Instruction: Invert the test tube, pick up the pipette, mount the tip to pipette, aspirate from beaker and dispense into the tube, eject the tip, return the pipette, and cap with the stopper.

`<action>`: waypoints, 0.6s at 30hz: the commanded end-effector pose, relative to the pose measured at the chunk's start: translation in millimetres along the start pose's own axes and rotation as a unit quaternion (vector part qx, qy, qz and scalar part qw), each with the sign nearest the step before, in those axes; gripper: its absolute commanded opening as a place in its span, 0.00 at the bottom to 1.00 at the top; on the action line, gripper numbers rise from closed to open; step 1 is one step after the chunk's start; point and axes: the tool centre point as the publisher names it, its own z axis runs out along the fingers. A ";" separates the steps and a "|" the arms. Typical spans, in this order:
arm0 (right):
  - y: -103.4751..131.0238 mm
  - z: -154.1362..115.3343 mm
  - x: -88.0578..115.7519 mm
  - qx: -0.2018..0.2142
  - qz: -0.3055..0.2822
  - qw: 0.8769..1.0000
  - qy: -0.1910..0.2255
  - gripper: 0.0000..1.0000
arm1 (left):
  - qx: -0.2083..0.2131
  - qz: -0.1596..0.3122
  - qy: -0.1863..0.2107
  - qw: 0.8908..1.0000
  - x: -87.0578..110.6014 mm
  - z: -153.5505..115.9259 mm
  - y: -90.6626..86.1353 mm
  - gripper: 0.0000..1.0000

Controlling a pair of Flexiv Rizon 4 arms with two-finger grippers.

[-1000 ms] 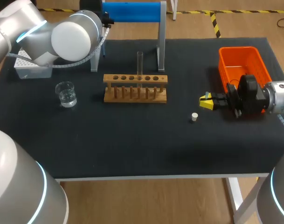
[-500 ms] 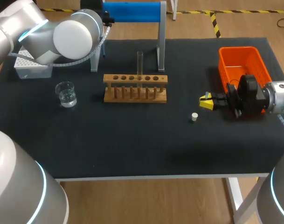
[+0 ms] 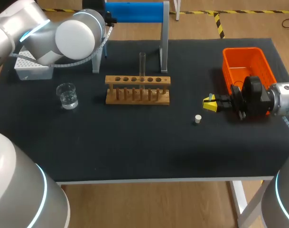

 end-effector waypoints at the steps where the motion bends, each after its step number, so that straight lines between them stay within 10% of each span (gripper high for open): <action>1: 0.6 -0.7 0.9 0.001 0.000 1.000 0.000 0.00 | -0.003 0.000 0.000 1.000 0.8 2.9 -0.7 0.47; 13: 0.6 -0.7 0.9 0.001 0.000 1.000 0.000 0.00 | -0.005 -0.001 -0.002 1.000 -0.1 4.3 0.0 0.44; 18: 0.6 -0.7 0.9 0.001 0.000 1.000 0.000 0.00 | -0.005 -0.001 -0.002 1.000 -0.5 3.8 0.7 0.00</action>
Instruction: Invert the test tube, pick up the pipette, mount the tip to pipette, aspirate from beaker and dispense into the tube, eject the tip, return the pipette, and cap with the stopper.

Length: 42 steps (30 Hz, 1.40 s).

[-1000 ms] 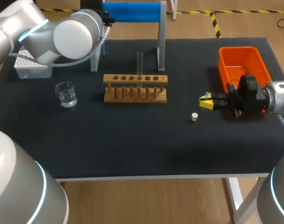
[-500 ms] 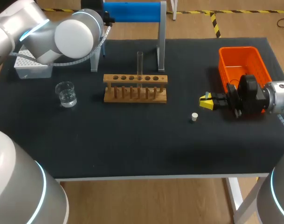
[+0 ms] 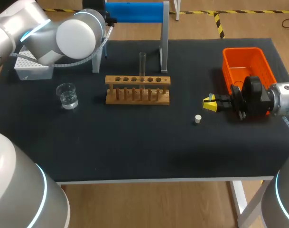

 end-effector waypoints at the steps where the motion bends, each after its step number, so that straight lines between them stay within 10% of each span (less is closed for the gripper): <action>1: 0.6 -0.7 0.9 0.001 0.000 1.000 0.000 0.00 | -0.002 0.000 0.001 1.000 0.4 2.2 -0.4 0.00; 27: 0.6 -0.7 0.9 0.001 0.000 1.000 0.000 0.00 | 0.037 0.020 -0.011 0.999 -2.0 -33.2 -58.9 0.00; 42: 0.6 -0.7 0.9 0.001 0.000 1.000 0.000 0.00 | 0.014 0.063 0.229 0.971 7.7 -114.6 -67.8 0.00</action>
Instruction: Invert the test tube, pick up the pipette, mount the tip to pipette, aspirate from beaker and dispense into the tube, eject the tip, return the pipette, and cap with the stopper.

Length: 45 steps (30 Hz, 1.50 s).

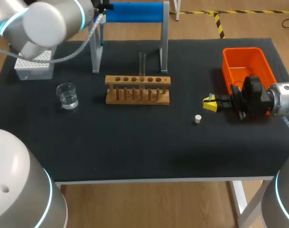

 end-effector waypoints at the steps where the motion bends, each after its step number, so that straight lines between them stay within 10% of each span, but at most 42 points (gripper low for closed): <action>1: 0.6 -0.7 0.9 0.001 0.000 1.000 0.000 0.00 | -0.008 0.011 0.147 0.989 -5.3 -33.7 -1.5 0.00; 3: 0.6 -0.7 0.9 0.001 0.000 1.000 0.000 0.00 | -0.011 0.019 0.194 0.981 0.4 -48.5 -2.6 0.00; 20: 0.6 -0.7 0.9 0.001 0.000 1.000 0.000 0.00 | -0.011 0.019 0.194 0.981 0.4 -48.5 -2.6 0.00; 32: 0.6 -0.7 0.9 0.001 0.000 1.000 0.000 0.00 | 0.019 0.041 0.348 0.936 37.9 -110.8 -1.3 0.00; 45: 0.6 -0.7 0.9 0.001 0.000 1.000 0.000 0.00 | 0.051 0.073 0.391 0.916 66.6 -154.8 -12.1 0.00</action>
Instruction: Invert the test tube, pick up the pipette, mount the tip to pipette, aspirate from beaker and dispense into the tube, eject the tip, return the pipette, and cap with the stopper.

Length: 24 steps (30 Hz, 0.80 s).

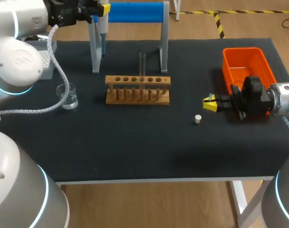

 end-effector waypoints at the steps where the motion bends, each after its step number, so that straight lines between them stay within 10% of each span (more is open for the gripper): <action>1: 0.5 -0.7 0.9 0.001 0.000 1.000 0.000 0.00 | 0.012 0.005 0.118 0.993 12.6 -14.2 -1.1 0.00; 24: 0.5 -0.7 0.9 0.001 0.000 1.000 0.000 0.00 | 0.038 0.010 0.133 0.990 106.2 -22.2 -42.0 0.00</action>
